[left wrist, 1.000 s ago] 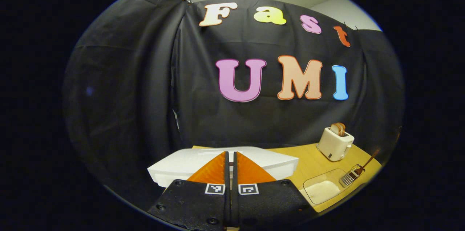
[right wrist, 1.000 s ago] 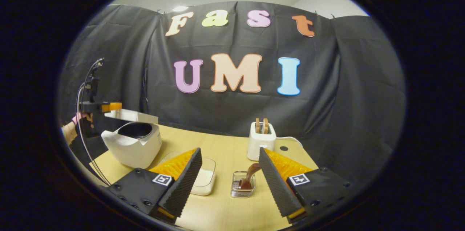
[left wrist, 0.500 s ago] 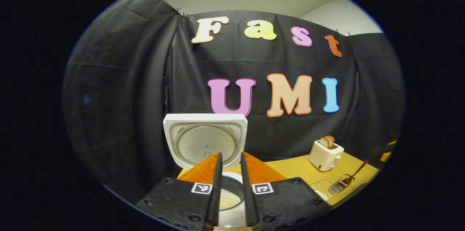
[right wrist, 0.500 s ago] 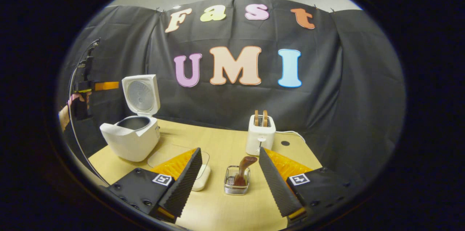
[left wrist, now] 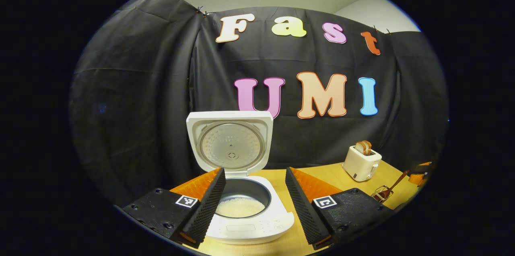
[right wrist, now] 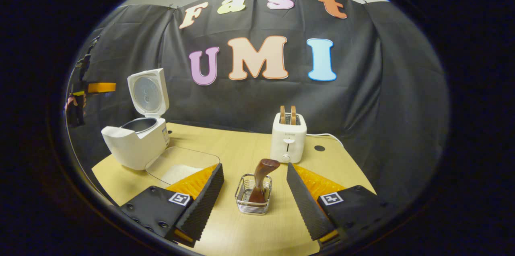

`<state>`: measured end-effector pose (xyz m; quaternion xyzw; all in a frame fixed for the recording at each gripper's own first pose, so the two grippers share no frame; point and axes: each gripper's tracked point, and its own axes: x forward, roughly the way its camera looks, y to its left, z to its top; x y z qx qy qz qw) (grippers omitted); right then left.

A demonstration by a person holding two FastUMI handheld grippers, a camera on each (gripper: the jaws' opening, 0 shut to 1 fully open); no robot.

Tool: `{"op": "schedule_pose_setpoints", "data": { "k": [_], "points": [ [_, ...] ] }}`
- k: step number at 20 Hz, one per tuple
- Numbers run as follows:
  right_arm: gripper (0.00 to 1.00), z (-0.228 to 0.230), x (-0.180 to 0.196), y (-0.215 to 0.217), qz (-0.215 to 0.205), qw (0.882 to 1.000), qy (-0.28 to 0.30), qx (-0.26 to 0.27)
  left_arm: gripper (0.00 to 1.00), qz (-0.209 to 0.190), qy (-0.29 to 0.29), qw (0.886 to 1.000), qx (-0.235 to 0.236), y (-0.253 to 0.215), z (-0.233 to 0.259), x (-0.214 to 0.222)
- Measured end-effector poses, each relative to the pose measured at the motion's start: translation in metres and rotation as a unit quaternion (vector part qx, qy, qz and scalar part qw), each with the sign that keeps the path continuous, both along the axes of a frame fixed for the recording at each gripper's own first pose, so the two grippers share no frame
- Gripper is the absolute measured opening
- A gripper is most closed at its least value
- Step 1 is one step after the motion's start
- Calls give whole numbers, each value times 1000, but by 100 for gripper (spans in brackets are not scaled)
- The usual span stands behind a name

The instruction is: Close the left gripper, press the button to open the rice cooker; take a wooden spoon from the chopstick holder with the right hand, scoop a spoonful of rice and pour it into the rice cooker, then put the wooden spoon back into the chopstick holder.

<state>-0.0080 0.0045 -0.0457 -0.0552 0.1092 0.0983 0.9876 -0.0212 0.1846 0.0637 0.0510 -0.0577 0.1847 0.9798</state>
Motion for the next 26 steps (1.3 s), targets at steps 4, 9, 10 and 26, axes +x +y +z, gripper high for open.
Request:
{"op": "schedule_pose_setpoints", "data": {
  "k": [4,9,10,26],
  "points": [
    [97,-7,2,-3,0,1000,7,-4,88,2,6,1000,-1,-5,-8,-1],
    [100,-11,9,3,4,1000,6,6,88,-3,9,1000,2,-12,-11,0],
    [100,-12,8,4,8,1000,6,7,88,-4,9,1000,4,-13,-12,0],
    [26,-22,10,7,11,1000,27,10,88,-5,28,1000,12,-13,-19,-5]
  ]
}}
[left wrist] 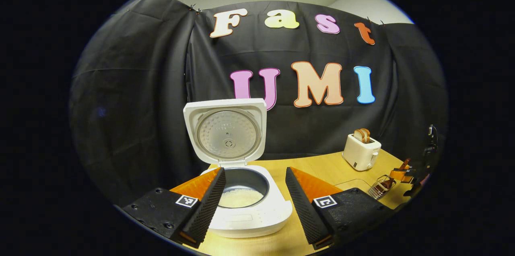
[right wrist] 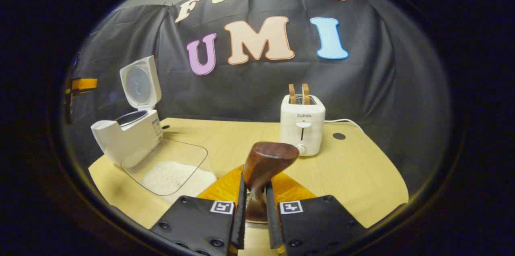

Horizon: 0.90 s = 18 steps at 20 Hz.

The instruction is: Close the left gripper, press the button to open the rice cooker; take a wooden spoon from the chopstick holder with the right hand, scoop a spoonful of rice and pour it into the rice cooker, then put the wooden spoon back into the chopstick holder.

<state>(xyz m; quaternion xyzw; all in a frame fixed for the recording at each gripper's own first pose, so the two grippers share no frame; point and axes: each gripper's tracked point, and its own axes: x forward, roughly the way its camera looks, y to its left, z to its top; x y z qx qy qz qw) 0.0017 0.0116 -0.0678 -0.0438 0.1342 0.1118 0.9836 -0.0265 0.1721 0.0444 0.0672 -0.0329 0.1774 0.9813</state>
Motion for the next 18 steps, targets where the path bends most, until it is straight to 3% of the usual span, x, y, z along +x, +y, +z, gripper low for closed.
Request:
{"op": "schedule_pose_setpoints", "data": {
  "k": [1,3,12,15,18],
  "points": [
    [27,3,1,-8,-12,1000,-3,-13,88,-1,-1,1000,0,-1,1,0],
    [18,-1,1,-3,-6,1000,3,-8,88,-4,-1,1000,-1,-2,1,0],
    [20,-1,-11,-3,-25,999,32,1,88,-26,-3,1000,-10,-5,-1,1],
    [13,-1,-9,-9,-31,999,29,-16,88,-37,-4,999,-6,-7,2,1],
    [13,3,-11,-11,-34,999,29,-22,88,-49,-7,999,-11,-7,1,1]
  ]
}}
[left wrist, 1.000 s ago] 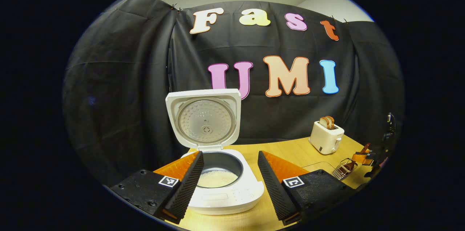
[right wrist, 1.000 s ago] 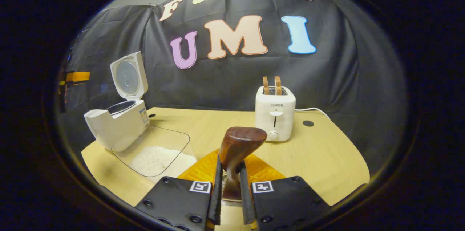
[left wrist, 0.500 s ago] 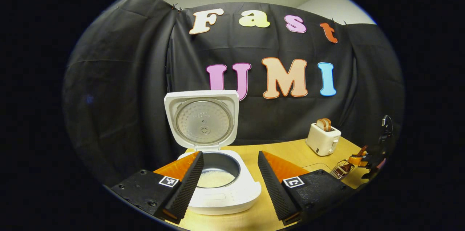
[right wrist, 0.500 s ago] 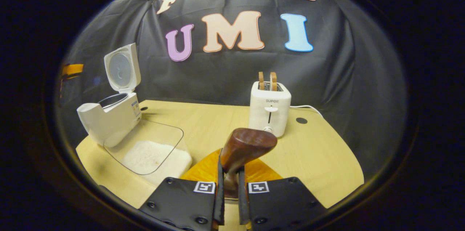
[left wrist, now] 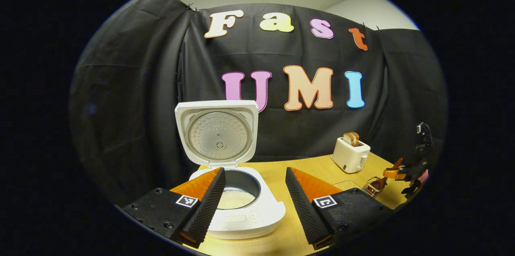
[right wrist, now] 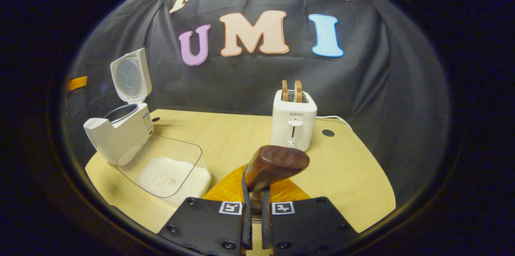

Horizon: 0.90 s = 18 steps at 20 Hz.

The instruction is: Close the left gripper, press the button to open the rice cooker; take a wooden spoon from the chopstick holder with the right hand, scoop a spoonful of rice and pour it into the rice cooker, then put the wooden spoon back into the chopstick holder.

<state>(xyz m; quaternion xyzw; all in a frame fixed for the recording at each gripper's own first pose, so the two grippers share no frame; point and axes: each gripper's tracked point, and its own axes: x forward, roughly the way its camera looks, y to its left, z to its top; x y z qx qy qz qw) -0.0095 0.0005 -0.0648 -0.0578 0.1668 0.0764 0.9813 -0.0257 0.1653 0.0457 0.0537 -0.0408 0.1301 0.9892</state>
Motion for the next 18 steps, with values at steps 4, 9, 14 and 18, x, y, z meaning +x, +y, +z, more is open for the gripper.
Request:
{"op": "schedule_pose_setpoints", "data": {
  "k": [4,9,14,18],
  "points": [
    [11,5,3,-5,4,1000,-12,-21,89,-9,-1,1000,-9,3,-3,0],
    [12,15,3,-3,18,999,-18,-33,88,-17,-5,999,-27,9,-6,-3],
    [12,23,5,4,48,997,-27,-49,89,-4,1,999,-39,29,-17,-11],
    [11,30,10,17,88,994,-38,-56,85,5,1,999,-48,42,-23,-20]
  ]
}}
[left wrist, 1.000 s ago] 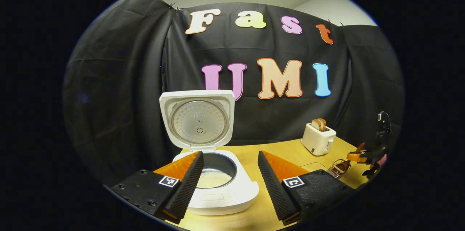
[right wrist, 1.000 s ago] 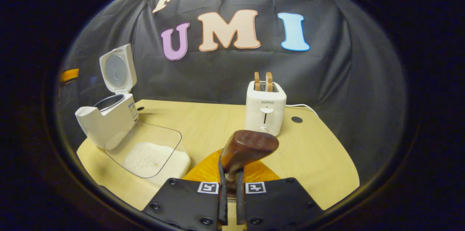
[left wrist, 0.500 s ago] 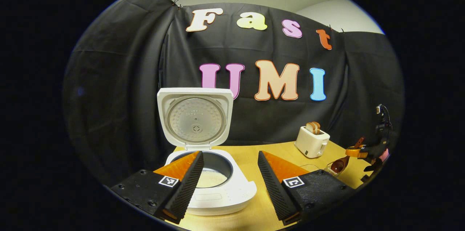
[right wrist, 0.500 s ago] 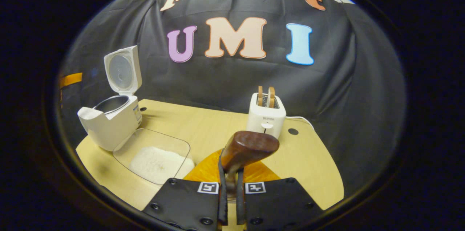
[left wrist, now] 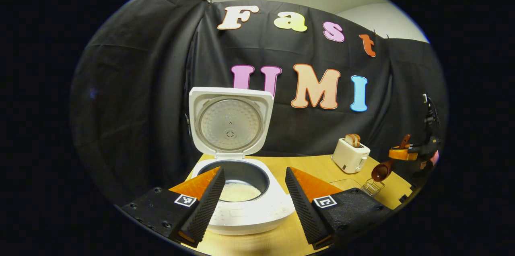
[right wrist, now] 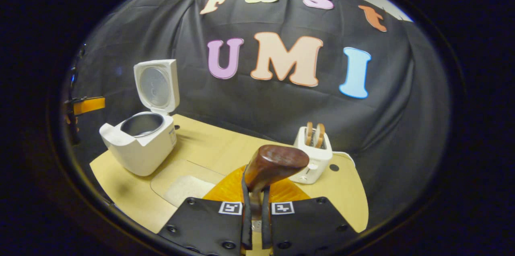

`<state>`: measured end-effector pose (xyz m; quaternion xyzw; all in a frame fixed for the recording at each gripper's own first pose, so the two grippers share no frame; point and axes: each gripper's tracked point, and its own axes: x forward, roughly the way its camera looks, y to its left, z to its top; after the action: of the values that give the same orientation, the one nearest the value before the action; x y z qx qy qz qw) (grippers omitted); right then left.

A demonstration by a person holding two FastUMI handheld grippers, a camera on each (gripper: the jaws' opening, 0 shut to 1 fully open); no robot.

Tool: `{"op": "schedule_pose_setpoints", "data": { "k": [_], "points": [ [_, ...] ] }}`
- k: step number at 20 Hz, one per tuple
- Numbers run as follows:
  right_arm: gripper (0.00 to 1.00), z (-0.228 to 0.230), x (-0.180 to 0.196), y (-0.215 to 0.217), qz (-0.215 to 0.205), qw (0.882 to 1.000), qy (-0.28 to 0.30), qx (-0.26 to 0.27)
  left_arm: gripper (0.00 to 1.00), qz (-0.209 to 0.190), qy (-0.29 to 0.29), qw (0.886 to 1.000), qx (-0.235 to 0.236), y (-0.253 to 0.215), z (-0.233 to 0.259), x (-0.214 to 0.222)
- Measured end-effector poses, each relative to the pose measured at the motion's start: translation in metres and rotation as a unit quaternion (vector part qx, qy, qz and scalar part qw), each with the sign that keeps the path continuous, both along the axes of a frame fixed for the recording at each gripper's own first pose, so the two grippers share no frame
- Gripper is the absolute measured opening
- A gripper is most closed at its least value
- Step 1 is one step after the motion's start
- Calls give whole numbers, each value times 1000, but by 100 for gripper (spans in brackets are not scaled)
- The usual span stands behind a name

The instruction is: Close the left gripper, press the button to open the rice cooker; take a wooden spoon from the chopstick holder with the right hand, scoop a spoonful of rice and pour it into the rice cooker, then put the wooden spoon back into the chopstick holder.

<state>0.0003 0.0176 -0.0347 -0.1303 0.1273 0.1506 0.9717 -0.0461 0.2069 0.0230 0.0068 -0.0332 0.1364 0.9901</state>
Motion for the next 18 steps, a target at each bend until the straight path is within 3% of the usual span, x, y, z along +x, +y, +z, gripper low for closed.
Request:
{"op": "schedule_pose_setpoints", "data": {
  "k": [1,2,3,7,14,18],
  "points": [
    [11,-1,1,6,13,1000,1,4,89,2,1,1000,-3,3,0,-2],
    [11,-2,0,12,25,1000,3,10,85,5,0,1000,-6,6,-2,-4],
    [11,-4,1,19,36,999,7,15,89,7,0,1000,-7,8,-2,-6],
    [12,-22,1,47,71,997,32,16,89,19,2,1000,-7,18,-5,-12],
    [11,-98,4,102,115,990,36,-74,89,32,18,999,-12,30,-20,-22],
    [14,-124,0,115,127,986,51,-92,89,36,23,999,-15,34,-26,-26]
  ]
}}
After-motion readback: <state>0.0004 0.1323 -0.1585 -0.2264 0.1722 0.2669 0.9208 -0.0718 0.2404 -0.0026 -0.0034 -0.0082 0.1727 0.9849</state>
